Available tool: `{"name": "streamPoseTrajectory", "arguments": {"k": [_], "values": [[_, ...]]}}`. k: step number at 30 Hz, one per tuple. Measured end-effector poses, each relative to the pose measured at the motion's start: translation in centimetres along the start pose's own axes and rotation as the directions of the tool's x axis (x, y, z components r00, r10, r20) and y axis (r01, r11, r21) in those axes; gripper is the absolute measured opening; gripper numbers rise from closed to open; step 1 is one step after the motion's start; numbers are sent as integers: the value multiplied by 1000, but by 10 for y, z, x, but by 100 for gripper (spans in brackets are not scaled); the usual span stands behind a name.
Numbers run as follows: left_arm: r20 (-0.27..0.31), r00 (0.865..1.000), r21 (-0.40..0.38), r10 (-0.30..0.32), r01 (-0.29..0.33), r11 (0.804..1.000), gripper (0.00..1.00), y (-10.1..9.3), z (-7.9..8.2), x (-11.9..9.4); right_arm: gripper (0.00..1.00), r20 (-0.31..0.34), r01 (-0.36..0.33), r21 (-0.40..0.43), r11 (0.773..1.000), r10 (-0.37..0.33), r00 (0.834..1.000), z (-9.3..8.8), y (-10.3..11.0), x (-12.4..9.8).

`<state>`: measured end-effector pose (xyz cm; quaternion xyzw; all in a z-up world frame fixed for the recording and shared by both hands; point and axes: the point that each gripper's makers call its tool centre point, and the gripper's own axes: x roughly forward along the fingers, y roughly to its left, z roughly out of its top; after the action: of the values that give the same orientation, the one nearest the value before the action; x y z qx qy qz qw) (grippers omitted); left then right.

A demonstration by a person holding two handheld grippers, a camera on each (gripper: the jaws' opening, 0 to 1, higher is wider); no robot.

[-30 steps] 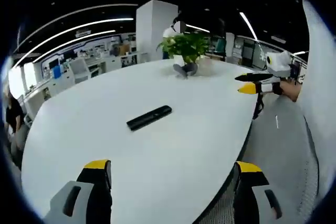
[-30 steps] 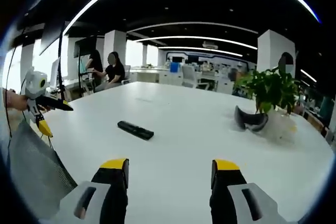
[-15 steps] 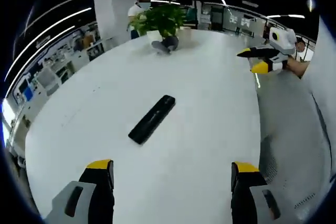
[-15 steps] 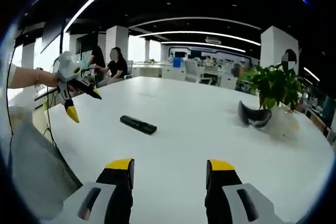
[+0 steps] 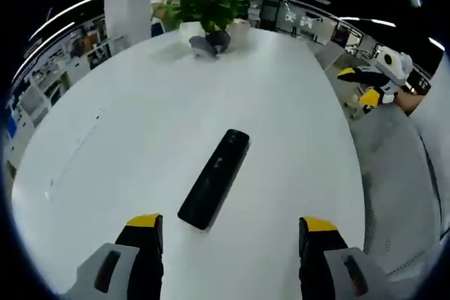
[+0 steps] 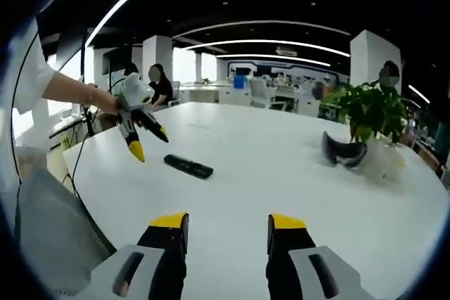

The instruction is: Press the specified remote control buttons in sequence, fully releasing each button before pressing the next.

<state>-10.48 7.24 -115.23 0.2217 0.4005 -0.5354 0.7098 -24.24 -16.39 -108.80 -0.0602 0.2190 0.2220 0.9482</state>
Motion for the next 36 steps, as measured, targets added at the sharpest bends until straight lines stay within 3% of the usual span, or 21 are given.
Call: {"name": "streamPoseTrajectory", "arguments": {"k": [4, 8, 12, 16, 21, 27, 28, 36], "values": [[-62, 998, 10, -24, 25, 1000, 75, 6, -2, 13, 26, 3, -15, 8, 1000, 15, 1000, 0, 0, -2], [-132, 991, 17, -25, 28, 999, 68, 14, -10, 24, 26, 0, -10, 22, 1000, 10, 1000, -1, 0, -2], [-173, 985, 118, 6, 15, 993, 62, 20, -7, 31, 24, -15, -12, 8, 1000, 12, 1000, -4, 1, -1], [-216, 976, 178, 22, 17, 984, 46, 26, -7, 35, 22, -18, -17, 6, 1000, 17, 1000, -4, 2, -1], [-214, 977, 203, 15, 29, 979, 24, 26, 1, 40, 21, -15, -13, 13, 1000, 13, 1000, -4, 2, -1], [-245, 969, 252, 15, 49, 966, 24, 25, -2, 43, 20, -10, -14, 17, 1000, 14, 1000, -3, 2, -2], [-266, 964, 286, 25, 55, 957, 24, 25, -6, 44, 20, -11, -14, 18, 1000, 14, 1000, -3, 2, -2], [-271, 962, 315, 26, 63, 947, 22, 18, -4, 43, 19, -12, -21, 18, 1000, 21, 1000, -3, 3, -1]]}}
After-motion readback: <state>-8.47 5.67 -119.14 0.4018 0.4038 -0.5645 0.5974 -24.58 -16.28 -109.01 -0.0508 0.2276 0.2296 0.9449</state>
